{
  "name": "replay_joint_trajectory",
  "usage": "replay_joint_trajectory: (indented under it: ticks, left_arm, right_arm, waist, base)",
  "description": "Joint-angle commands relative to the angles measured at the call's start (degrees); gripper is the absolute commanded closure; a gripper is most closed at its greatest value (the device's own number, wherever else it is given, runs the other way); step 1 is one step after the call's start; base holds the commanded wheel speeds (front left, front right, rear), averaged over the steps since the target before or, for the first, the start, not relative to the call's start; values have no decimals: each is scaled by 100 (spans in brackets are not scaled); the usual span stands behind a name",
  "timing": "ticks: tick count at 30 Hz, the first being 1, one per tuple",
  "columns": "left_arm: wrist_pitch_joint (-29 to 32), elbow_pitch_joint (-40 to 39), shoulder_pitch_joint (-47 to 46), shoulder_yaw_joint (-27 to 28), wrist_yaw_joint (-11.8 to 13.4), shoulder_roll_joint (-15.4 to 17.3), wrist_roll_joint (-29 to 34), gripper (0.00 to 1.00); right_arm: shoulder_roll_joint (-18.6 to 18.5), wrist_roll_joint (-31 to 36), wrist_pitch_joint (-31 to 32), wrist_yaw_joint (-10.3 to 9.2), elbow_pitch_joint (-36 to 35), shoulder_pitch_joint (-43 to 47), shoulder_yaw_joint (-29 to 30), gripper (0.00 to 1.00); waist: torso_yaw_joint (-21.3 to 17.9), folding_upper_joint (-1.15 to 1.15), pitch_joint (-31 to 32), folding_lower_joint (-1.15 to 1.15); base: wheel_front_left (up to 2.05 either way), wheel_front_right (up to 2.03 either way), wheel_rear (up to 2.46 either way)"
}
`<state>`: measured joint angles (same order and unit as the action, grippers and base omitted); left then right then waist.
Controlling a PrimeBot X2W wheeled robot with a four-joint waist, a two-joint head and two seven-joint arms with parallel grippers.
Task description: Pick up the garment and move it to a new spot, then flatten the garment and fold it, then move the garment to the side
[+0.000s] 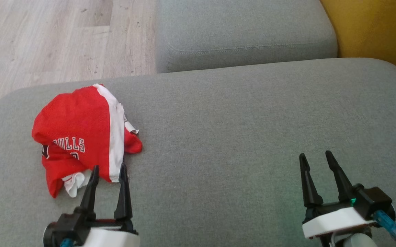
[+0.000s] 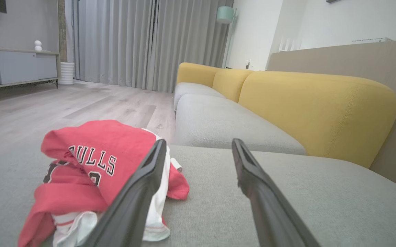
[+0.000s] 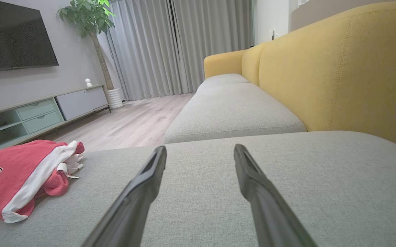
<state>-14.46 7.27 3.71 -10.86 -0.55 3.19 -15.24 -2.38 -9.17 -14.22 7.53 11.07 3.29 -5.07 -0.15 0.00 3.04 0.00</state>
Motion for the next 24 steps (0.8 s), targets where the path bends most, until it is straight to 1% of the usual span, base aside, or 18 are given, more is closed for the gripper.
replay_joint_trajectory:
  ticks: [1,7,12,17,24]
  left_arm:
    - [-53,-144,-176,217,-5,-26,-32,0]
    - [-53,-120,-214,170,34,-30,-172,0]
    - [-54,-106,-240,139,55,-30,-165,0]
    - [-54,-82,-243,174,57,-31,-67,0]
    - [-54,-25,-219,348,19,-31,95,0]
  right_arm:
    - [-50,-23,-78,-4,-171,-178,-148,0]
    - [-50,-125,-78,-4,-162,-214,-201,0]
    - [-50,-185,-78,-4,-183,-223,-307,0]
    - [-50,-230,-78,-4,-184,-201,-461,0]
    - [-50,-336,-78,-4,-149,-181,-709,0]
  waist:
    - [-2,0,7,0]
    - [17,0,8,0]
    - [200,0,9,0]
    - [574,0,-5,0]
    - [1263,0,4,0]
  base:
    - [0,0,0]
    - [0,0,0]
    - [0,0,0]
    - [0,0,0]
    - [0,0,0]
